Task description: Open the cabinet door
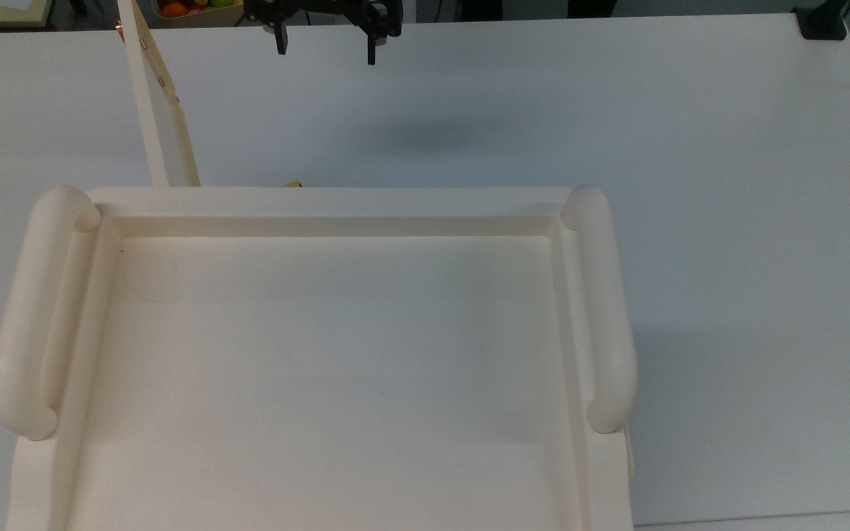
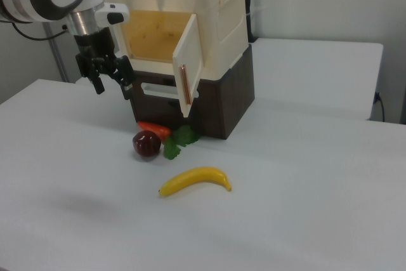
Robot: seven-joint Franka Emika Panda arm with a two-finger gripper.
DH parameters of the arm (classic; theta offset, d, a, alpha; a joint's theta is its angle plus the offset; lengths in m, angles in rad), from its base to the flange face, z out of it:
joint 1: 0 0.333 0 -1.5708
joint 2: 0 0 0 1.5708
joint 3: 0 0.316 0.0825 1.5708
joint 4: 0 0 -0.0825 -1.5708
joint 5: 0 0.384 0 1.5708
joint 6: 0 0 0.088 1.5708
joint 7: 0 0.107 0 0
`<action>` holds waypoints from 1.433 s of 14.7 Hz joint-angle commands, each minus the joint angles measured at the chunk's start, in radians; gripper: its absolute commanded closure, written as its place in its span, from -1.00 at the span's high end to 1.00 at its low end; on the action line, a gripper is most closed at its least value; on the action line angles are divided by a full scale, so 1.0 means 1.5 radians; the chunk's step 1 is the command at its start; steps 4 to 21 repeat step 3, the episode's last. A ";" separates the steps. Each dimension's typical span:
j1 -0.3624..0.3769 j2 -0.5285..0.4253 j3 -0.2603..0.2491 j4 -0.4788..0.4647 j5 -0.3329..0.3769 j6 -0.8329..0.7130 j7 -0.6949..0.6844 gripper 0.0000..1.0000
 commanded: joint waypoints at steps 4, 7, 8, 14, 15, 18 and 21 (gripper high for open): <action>-0.002 -0.015 -0.005 -0.022 0.013 -0.018 -0.012 1.00; -0.002 -0.015 -0.005 -0.022 0.013 -0.018 -0.012 1.00; -0.002 -0.015 -0.005 -0.022 0.013 -0.018 -0.012 1.00; -0.002 -0.015 -0.005 -0.022 0.013 -0.018 -0.012 1.00; -0.002 -0.015 -0.005 -0.022 0.013 -0.018 -0.012 1.00; -0.002 -0.015 -0.005 -0.022 0.013 -0.018 -0.012 1.00; -0.002 -0.015 -0.005 -0.022 0.013 -0.018 -0.012 1.00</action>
